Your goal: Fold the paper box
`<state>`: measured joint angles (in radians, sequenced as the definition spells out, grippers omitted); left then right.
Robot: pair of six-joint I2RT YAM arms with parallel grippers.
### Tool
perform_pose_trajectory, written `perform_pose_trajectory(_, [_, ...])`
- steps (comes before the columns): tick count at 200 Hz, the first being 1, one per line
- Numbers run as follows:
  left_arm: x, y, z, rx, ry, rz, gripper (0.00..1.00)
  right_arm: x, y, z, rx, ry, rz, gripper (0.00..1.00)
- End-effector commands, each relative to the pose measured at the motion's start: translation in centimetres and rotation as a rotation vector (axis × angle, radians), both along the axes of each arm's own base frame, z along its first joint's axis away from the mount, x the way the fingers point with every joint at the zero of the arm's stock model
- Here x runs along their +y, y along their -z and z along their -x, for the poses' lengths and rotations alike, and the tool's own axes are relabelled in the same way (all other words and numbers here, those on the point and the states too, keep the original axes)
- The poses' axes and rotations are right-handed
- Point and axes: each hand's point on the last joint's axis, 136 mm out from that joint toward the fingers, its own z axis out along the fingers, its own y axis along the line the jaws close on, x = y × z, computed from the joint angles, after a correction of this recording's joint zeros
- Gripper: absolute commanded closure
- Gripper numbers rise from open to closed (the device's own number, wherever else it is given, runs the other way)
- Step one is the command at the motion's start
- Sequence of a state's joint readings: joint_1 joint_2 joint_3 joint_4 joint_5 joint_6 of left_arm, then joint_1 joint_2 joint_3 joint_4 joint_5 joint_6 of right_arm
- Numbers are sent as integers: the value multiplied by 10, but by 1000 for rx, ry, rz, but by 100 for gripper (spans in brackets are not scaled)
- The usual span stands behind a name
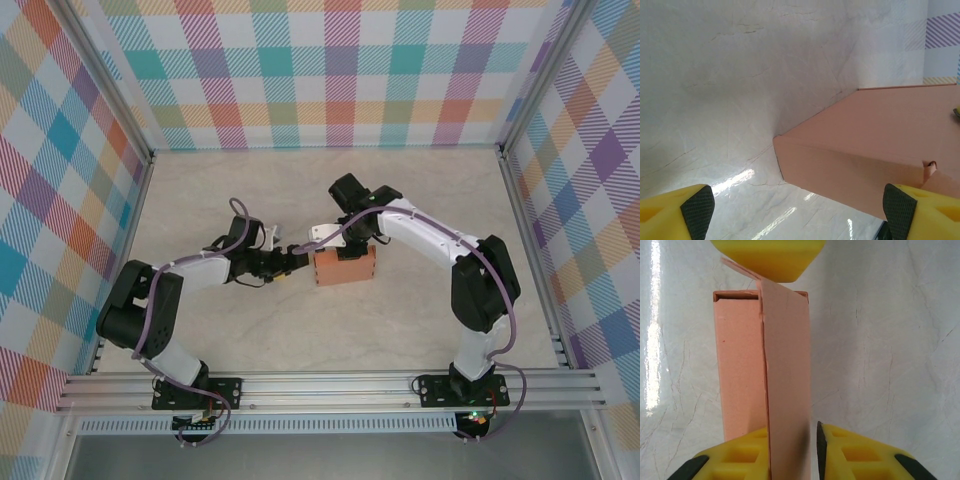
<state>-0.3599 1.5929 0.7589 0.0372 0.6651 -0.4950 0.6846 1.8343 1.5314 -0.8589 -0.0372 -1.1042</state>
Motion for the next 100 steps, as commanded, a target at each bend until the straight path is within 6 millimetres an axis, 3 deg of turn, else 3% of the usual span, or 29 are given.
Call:
perform_pose_trajectory(1, [-9, -21, -6, -61, 22, 30, 9, 3, 3, 6, 52, 12, 10, 75])
perform_pose_trajectory(22, [-6, -19, -1, -127, 47, 26, 4, 1, -1, 6, 52, 13, 17, 77])
perform_pose_trajectory(64, [14, -63, 4, -690, 86, -48, 0, -2, -2, 9, 53, 5, 33, 82])
perform_pose_trajectory(77, [12, -73, 5, -793, 115, -56, 0, -4, -1, 9, 55, 6, 35, 84])
perform_pose_trajectory(100, [1, -70, 7, -952, 171, -103, 0, -5, -3, 10, 54, 3, 21, 84])
